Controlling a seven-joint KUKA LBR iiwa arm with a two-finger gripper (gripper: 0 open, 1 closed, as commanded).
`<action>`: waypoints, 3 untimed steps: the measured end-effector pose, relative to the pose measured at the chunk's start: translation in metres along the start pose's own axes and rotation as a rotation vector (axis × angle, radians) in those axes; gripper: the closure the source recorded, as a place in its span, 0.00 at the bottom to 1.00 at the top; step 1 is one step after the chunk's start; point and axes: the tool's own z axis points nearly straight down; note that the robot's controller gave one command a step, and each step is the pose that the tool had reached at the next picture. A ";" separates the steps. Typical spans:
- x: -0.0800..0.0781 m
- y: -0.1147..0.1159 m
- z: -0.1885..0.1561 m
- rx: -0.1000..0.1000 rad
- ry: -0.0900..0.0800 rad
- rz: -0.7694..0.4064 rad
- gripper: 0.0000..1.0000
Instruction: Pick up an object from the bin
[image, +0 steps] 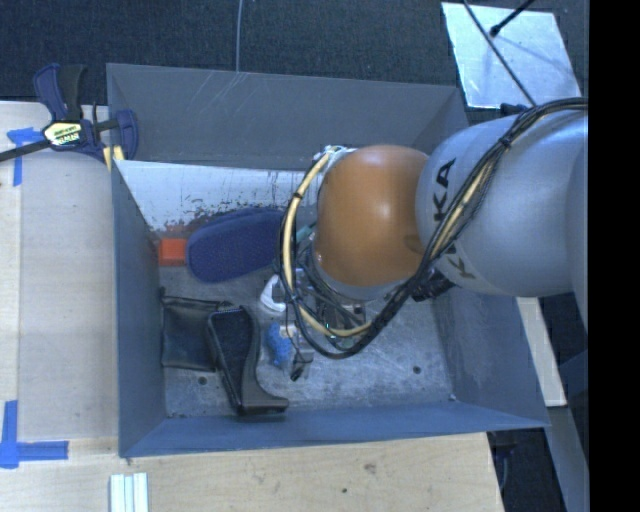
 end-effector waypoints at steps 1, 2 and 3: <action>-0.078 0.015 0.099 0.002 -0.006 0.030 0.00; -0.060 0.065 0.097 0.006 -0.011 -0.176 0.00; -0.036 -0.046 0.098 0.003 -0.005 -0.639 0.00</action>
Offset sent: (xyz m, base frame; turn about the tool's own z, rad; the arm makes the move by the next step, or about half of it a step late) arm 0.0751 0.0175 -0.0985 0.0325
